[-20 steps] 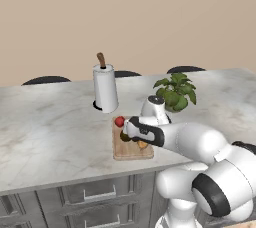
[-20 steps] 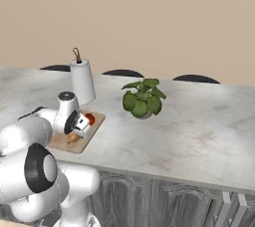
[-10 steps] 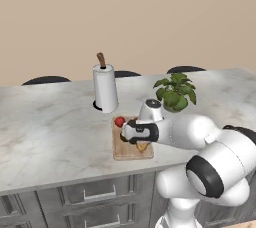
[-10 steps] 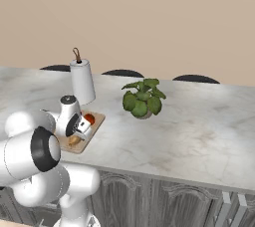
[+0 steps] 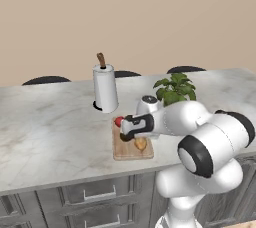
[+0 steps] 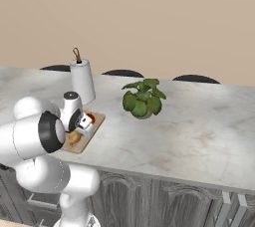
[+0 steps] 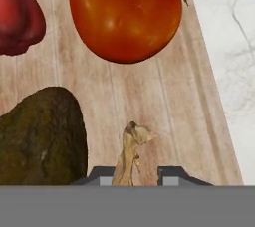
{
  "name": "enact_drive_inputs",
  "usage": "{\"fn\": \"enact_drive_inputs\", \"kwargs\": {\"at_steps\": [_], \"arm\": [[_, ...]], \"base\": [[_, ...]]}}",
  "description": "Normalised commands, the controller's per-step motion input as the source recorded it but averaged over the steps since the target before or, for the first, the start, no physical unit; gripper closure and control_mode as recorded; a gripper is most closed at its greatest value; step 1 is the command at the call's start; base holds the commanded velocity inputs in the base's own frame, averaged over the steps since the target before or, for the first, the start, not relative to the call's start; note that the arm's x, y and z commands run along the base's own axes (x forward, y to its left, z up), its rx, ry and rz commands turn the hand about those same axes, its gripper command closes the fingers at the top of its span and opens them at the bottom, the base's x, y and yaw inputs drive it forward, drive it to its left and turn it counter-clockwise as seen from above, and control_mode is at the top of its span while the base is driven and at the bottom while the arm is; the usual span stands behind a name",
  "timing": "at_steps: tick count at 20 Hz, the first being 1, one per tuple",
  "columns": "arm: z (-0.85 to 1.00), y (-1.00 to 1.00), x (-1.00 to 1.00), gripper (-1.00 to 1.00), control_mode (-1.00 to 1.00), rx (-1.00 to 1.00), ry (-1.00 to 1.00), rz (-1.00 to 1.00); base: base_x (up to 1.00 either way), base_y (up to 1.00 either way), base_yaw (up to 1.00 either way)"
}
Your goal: Place the avocado, onion, tomato, and bell pepper on the cutting board.
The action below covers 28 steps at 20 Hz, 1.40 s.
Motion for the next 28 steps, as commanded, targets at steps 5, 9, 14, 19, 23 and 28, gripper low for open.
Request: {"fn": "enact_drive_inputs", "kwargs": {"at_steps": [5, 9, 14, 19, 23, 28], "arm": [[-0.11, 0.0, 0.01, -1.0, -1.0, 0.0, 0.0, 0.0], [-0.03, -0.09, 0.0, -1.0, -1.0, 0.0, 0.0, 0.0], [0.12, -0.27, 0.0, -1.0, -1.0, 0.0, 0.0, 0.0], [0.24, -0.28, 0.0, -1.0, -1.0, 0.01, 0.0, 0.0], [0.26, -0.27, 0.0, -1.0, -1.0, 0.01, 0.0, 0.0], [0.38, -0.19, 0.0, -1.0, -1.0, 0.01, 0.0, 0.0]], "base": [[0.0, 0.0, 0.0], [0.0, 0.0, 0.0], [0.0, 0.0, 0.0], [0.0, 0.0, 0.0], [0.0, 0.0, 0.0], [0.0, 0.0, 0.0]]}}
